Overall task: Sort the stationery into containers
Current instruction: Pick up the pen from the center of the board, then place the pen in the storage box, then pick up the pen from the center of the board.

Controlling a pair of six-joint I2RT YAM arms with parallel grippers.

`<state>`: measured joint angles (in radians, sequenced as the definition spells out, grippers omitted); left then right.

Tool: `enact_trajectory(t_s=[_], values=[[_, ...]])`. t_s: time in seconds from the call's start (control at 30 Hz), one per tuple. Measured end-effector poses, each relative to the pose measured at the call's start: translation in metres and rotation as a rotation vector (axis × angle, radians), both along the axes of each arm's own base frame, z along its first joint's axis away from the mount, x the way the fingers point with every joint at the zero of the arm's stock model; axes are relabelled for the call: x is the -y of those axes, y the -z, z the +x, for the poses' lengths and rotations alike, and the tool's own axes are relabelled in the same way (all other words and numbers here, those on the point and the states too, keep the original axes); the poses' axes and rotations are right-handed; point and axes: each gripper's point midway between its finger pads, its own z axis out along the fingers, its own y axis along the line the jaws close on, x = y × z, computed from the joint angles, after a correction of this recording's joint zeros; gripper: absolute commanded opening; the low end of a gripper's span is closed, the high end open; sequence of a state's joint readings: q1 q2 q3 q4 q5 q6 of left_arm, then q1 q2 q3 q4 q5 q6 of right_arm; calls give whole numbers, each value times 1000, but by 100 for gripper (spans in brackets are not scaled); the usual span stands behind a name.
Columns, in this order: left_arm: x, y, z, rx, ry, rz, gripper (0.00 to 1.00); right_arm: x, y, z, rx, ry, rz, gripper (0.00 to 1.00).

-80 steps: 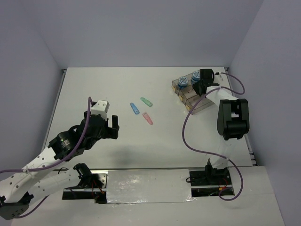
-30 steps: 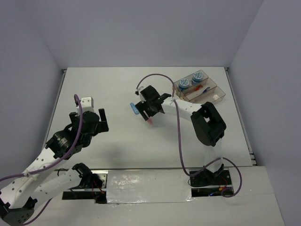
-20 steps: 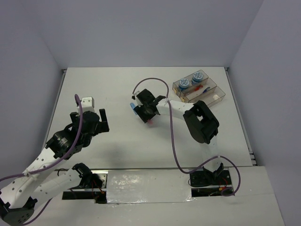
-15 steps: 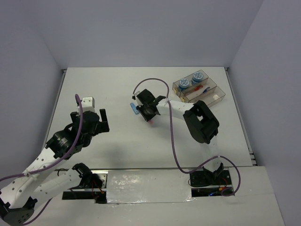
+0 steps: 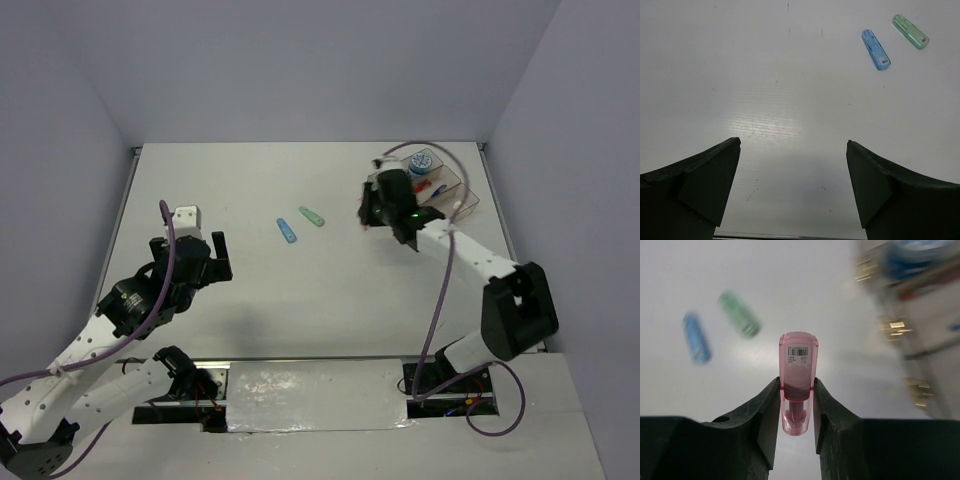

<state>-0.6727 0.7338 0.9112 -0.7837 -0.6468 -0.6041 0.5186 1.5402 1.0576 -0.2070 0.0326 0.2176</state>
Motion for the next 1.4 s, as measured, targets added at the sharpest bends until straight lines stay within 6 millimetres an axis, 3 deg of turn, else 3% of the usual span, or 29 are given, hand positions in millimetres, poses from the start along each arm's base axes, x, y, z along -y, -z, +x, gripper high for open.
enact_trajectory(t_s=[0.1, 0.17, 0.23, 0.33, 0.47, 0.6, 0.73, 0.8, 0.83, 0.9, 1.03, 1.23, 1.33, 1.37, 1.4], values=[[0, -1, 0, 2, 3, -3, 99, 89, -41, 33, 119, 383, 95, 0], [0, -1, 0, 3, 3, -6, 99, 141, -51, 44, 153, 603, 135, 0], [1, -1, 0, 3, 5, -7, 99, 176, -47, 51, 155, 747, 151, 0], [1, -1, -1, 1, 9, -10, 99, 211, -27, 59, 106, 899, 151, 0], [2, -1, -1, 0, 13, -12, 99, 238, 3, 65, 32, 1037, 145, 0], [3, -1, -1, 0, 18, -15, 99, 248, 17, 63, -1, 1106, 161, 0], [4, -1, -1, 0, 20, -14, 99, 248, 28, 64, -27, 1124, 170, 12], [4, -1, -1, -1, 21, -14, 99, 247, 31, 64, -37, 1122, 170, 26], [4, -1, -1, -1, 22, -15, 99, 247, 32, 64, -39, 1121, 170, 43], [4, -1, -1, -2, 24, -16, 99, 246, 31, 65, -37, 1122, 176, 56], [5, -1, -1, -3, 27, -15, 99, 247, 31, 65, -35, 1123, 177, 73], [4, -1, -1, -4, 36, -6, 99, 245, 20, 65, -12, 1092, 175, 74], [3, -1, -1, -1, 31, -5, 99, 219, -9, 66, 87, 931, 175, 78], [2, -2, -1, 3, 23, -3, 99, 194, -25, 66, 134, 819, 181, 88], [0, -2, -1, 6, 13, -3, 99, 169, -38, 67, 171, 698, 187, 89]])
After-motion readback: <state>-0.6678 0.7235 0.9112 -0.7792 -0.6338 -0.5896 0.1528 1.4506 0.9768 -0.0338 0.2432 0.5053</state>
